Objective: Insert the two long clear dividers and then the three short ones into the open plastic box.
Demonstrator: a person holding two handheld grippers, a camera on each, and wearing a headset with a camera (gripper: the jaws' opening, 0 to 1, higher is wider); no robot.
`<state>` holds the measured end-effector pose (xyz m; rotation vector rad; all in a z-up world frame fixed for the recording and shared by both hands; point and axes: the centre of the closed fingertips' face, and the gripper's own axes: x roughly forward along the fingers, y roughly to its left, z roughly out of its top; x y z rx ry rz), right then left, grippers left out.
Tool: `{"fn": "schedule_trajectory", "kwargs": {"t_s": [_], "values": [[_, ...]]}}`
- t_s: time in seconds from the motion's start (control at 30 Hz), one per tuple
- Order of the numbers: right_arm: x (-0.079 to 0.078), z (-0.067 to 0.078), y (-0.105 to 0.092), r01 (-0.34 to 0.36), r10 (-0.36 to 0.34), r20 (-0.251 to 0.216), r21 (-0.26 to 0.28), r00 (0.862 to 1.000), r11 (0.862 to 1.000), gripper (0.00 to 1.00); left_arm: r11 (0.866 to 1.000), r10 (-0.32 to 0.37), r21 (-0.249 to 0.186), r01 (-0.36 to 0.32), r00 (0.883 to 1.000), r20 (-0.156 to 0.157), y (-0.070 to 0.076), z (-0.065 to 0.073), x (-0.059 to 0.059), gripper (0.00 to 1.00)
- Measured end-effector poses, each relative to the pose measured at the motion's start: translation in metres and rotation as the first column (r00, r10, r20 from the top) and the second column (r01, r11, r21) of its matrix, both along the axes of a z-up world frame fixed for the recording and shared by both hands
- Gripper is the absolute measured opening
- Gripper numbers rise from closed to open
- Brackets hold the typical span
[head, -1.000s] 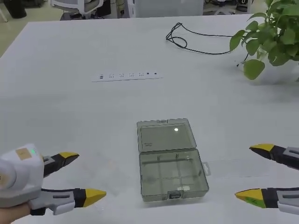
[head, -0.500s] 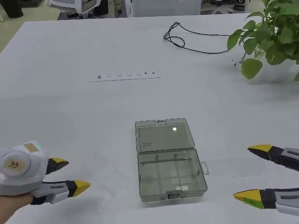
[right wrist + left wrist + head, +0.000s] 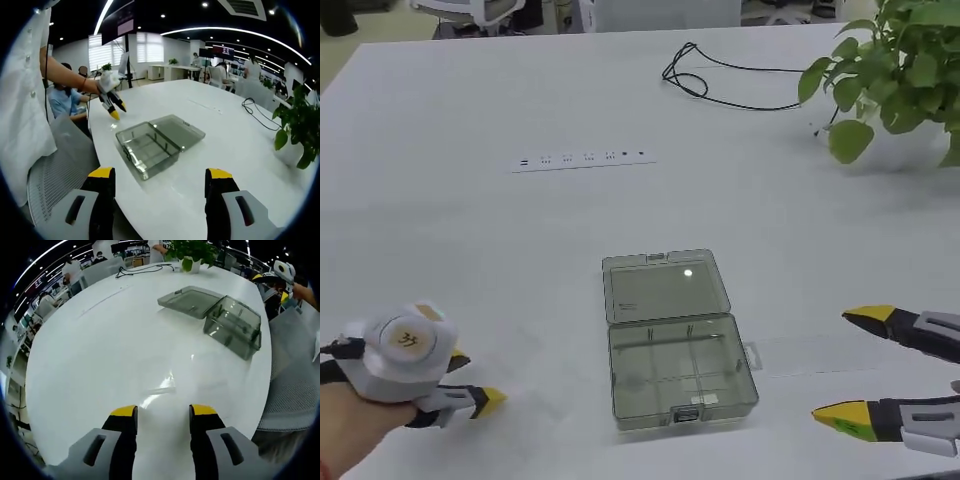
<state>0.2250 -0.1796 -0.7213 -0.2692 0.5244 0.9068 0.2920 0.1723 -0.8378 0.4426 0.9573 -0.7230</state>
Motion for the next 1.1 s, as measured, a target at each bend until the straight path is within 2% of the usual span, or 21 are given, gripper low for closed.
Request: {"fn": "schedule_trajectory", "kwargs": {"t_s": [0.1, 0.27, 0.43, 0.5, 0.53, 1.1], "values": [[0.0000, -0.0007, -0.0005, 0.001, -0.001, -0.001, -0.001, 1.000, 1.000, 0.73, 1.000, 0.010, -0.003, -0.010, 1.000, -0.013, 0.0015, -0.0061, 0.0016, 0.40], [0.0001, -0.0002, 0.0005, 0.002, -0.002, 0.000, 0.002, 1.000, 1.000, 0.73, 0.999, 0.012, 0.039, -0.011, 1.000, -0.018, 0.0028, -0.0072, -0.0001, 0.38], [-0.0001, -0.0004, 0.0018, 0.001, -0.001, -0.002, 0.004, 1.000, 1.000, 0.73, 0.999, 0.023, 0.033, -0.022, 0.999, -0.036, -0.0023, -0.0065, -0.0016, 0.32], [-0.0002, -0.0004, 0.0026, -0.002, 0.002, -0.001, 0.004, 1.000, 1.000, 0.73, 0.999, 0.041, 0.028, -0.040, 0.998, -0.046, -0.0016, -0.0072, 0.0000, 0.32], [-0.0002, -0.0001, 0.0030, -0.003, 0.003, 0.000, 0.004, 1.000, 1.000, 0.73, 0.998, 0.062, 0.025, -0.061, 0.996, -0.060, -0.0008, -0.0076, -0.0007, 0.32], [-0.0018, 0.0006, 0.0044, -0.004, 0.004, 0.002, 0.007, 1.000, 1.000, 0.73, 0.996, 0.088, 0.033, -0.085, 0.991, -0.105, 0.0026, -0.0104, 0.0041, 0.32]]}}
